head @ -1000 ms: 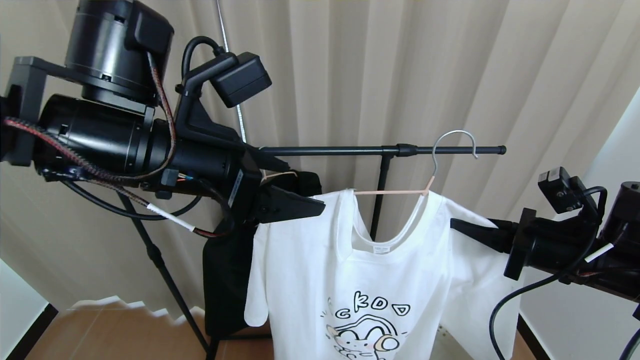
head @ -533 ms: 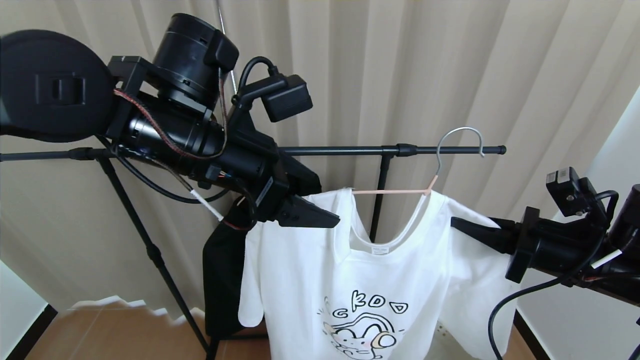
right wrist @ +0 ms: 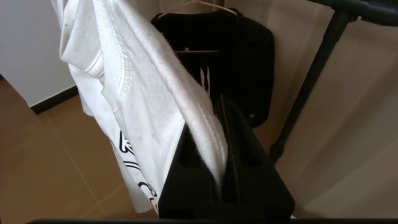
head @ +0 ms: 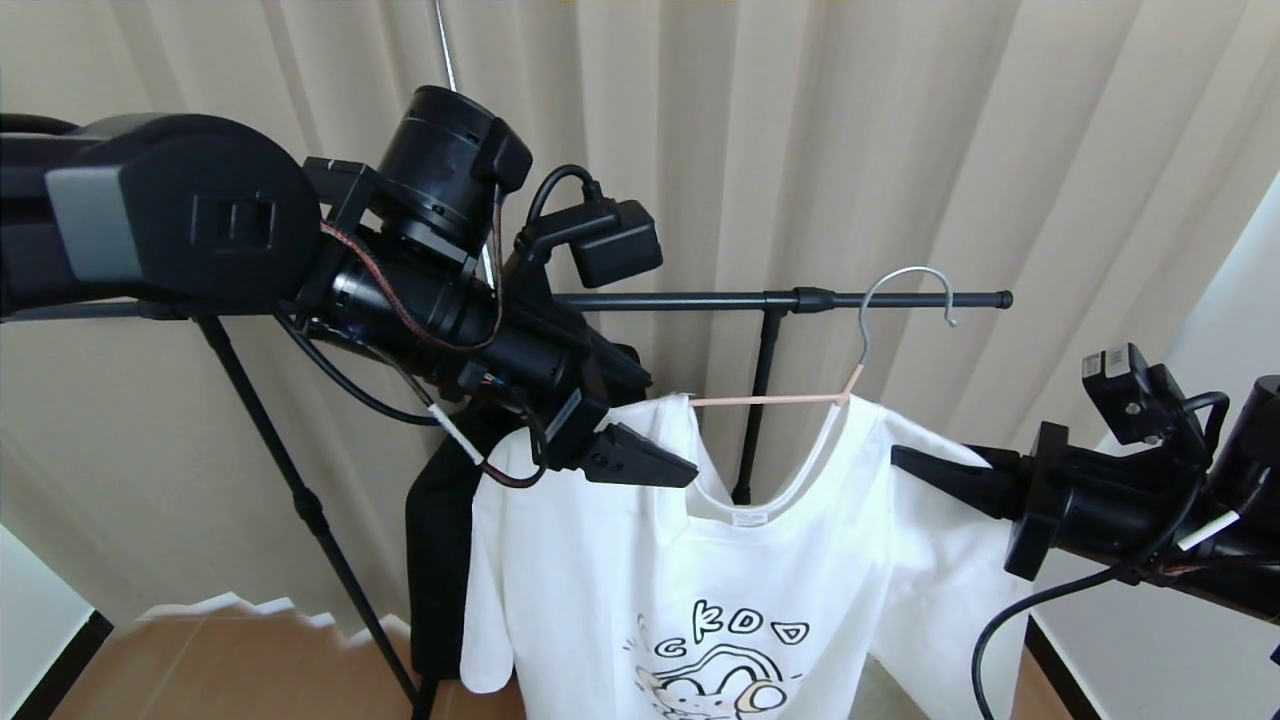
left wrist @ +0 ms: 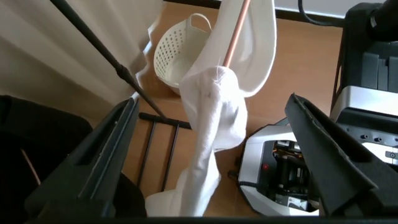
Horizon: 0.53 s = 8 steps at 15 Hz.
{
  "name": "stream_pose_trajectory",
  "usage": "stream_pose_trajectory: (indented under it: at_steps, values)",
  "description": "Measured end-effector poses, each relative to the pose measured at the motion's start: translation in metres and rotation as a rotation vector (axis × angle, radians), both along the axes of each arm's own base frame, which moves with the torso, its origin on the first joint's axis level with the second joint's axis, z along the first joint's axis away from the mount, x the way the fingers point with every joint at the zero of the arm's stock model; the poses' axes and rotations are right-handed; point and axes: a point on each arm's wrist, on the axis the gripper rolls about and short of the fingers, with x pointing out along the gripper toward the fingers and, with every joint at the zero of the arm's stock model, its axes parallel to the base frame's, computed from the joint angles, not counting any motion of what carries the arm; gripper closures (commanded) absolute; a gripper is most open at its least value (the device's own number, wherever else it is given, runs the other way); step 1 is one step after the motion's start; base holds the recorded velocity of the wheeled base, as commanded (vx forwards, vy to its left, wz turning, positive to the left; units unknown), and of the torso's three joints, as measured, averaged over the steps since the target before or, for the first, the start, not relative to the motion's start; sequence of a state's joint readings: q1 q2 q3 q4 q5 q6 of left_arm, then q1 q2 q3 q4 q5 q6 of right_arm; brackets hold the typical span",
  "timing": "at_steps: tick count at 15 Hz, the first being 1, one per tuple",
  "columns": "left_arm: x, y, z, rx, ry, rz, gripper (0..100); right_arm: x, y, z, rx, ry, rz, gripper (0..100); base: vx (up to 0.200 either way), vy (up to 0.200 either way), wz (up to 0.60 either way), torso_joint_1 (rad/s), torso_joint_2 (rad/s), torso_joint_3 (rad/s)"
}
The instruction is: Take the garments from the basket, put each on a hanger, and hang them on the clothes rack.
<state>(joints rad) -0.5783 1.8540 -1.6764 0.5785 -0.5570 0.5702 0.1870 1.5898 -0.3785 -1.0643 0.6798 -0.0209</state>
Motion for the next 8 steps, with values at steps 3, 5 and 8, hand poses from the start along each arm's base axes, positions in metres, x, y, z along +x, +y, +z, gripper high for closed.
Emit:
stream_pose_trajectory:
  at_steps: [3, 5, 8]
  values:
    - [-0.002, -0.002, -0.006, 0.014, 0.013, -0.013, 0, -0.002, 0.003, -0.001, -0.002, 0.003, 0.015, 100, 0.000, 0.000, 0.00, 0.000, 0.00, 0.000]
    - [-0.004, -0.004, -0.009, 0.022, 0.016, -0.026, 0, -0.003, 0.006, -0.002, -0.005, 0.005, 0.027, 100, 0.000, 0.000, 0.00, 0.000, 0.00, 0.000]
    - [-0.007, -0.007, -0.017, 0.041, 0.030, -0.048, 0, -0.005, 0.006, -0.002, -0.005, 0.005, 0.031, 100, 0.000, 0.000, 0.00, 0.000, 0.00, 0.000]
